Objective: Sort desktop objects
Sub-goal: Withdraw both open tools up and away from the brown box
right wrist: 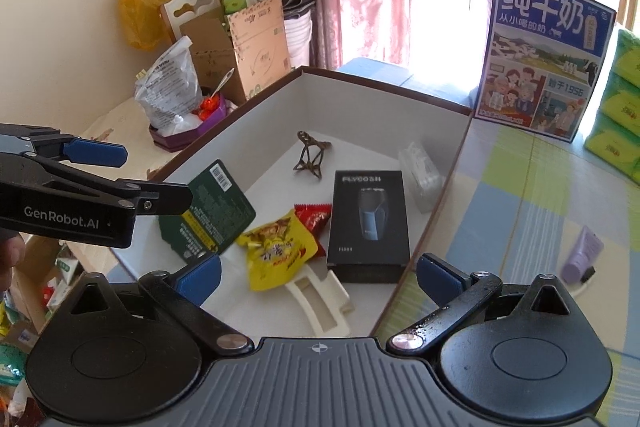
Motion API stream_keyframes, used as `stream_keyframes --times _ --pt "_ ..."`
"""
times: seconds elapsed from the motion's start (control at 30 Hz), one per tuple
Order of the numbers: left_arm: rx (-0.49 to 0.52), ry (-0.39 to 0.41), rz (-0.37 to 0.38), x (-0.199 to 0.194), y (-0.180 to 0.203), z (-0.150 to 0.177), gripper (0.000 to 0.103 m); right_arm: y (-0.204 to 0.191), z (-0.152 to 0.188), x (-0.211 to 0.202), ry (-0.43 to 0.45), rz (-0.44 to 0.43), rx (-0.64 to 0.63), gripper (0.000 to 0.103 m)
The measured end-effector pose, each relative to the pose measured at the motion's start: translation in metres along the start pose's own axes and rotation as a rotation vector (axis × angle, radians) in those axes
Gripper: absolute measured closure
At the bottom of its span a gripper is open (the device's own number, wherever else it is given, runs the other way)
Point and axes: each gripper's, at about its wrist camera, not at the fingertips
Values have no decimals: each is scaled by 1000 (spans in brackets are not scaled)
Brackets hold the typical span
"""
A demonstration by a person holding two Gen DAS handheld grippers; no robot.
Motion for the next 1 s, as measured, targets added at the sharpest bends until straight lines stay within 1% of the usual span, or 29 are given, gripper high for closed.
stream_keyframes --times 0.5,1.0 --pt "-14 -16 -16 -36 23 30 15 -2 29 -37 -22 -10 -8 2" --pt "-27 -38 -36 -57 52 56 15 6 61 -63 -58 -47 -20 2"
Point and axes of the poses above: each gripper's, at about its wrist camera, not at the fingertips, and x roughly the way its jaws point, y to its right, z to its underside, and after that the axes turned 2 degrees about z, right-handed
